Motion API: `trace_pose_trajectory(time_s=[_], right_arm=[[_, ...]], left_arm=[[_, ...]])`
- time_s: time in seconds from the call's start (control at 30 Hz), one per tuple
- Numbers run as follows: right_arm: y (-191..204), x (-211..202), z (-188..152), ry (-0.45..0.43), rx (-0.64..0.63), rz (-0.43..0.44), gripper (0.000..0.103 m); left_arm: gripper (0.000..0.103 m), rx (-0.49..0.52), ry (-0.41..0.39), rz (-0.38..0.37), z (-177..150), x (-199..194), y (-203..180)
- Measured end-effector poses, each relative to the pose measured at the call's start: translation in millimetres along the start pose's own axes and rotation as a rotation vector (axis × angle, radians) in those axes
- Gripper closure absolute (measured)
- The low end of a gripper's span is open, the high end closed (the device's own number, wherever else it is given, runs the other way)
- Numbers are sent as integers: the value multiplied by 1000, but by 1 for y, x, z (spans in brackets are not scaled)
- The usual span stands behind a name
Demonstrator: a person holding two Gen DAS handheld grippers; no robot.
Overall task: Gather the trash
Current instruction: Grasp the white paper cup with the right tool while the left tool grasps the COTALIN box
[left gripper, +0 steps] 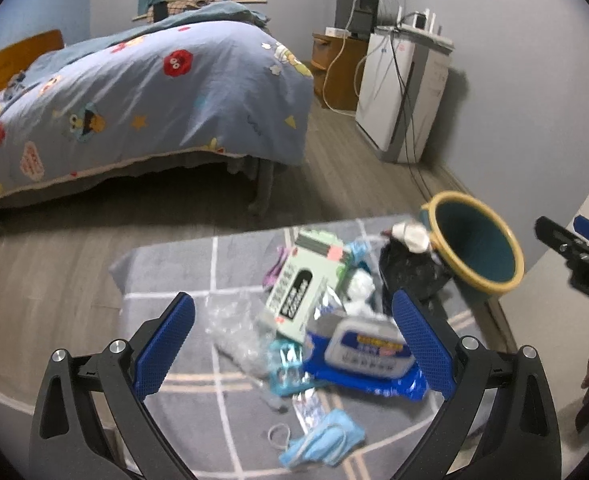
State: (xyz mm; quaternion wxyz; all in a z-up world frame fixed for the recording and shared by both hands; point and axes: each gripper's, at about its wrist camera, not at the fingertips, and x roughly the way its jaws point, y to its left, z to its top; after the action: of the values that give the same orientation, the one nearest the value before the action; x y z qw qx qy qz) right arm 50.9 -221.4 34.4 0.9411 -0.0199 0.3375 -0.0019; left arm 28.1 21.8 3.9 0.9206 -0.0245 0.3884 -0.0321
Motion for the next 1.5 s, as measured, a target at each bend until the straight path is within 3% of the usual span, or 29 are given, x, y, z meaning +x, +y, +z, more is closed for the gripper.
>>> trace_pose_trajectory(time_s=[0.23,0.43,0.7,0.83,1.07,1.13,1.5], right_arm=[[-29,37,29,69,88,59,6],[-37,86,34,178,139,132,6],[-22,142,33,250,87,188,5],[-7,175,29,292,8,187,6],[7,222,15,381,-58,274,34],[12,228,13,393,-58,332,37],[20,239,4,447,-82,461,49]], left_arm=[[5,45,-59,18,47,15,13],[5,15,-68,-8,63,37,29],[5,154,38,59,57,87,20],[5,138,63,-10,56,99,22],[5,186,126,-18,46,127,11],[5,199,142,-23,44,136,6],[5,240,231,-108,34,175,-16]])
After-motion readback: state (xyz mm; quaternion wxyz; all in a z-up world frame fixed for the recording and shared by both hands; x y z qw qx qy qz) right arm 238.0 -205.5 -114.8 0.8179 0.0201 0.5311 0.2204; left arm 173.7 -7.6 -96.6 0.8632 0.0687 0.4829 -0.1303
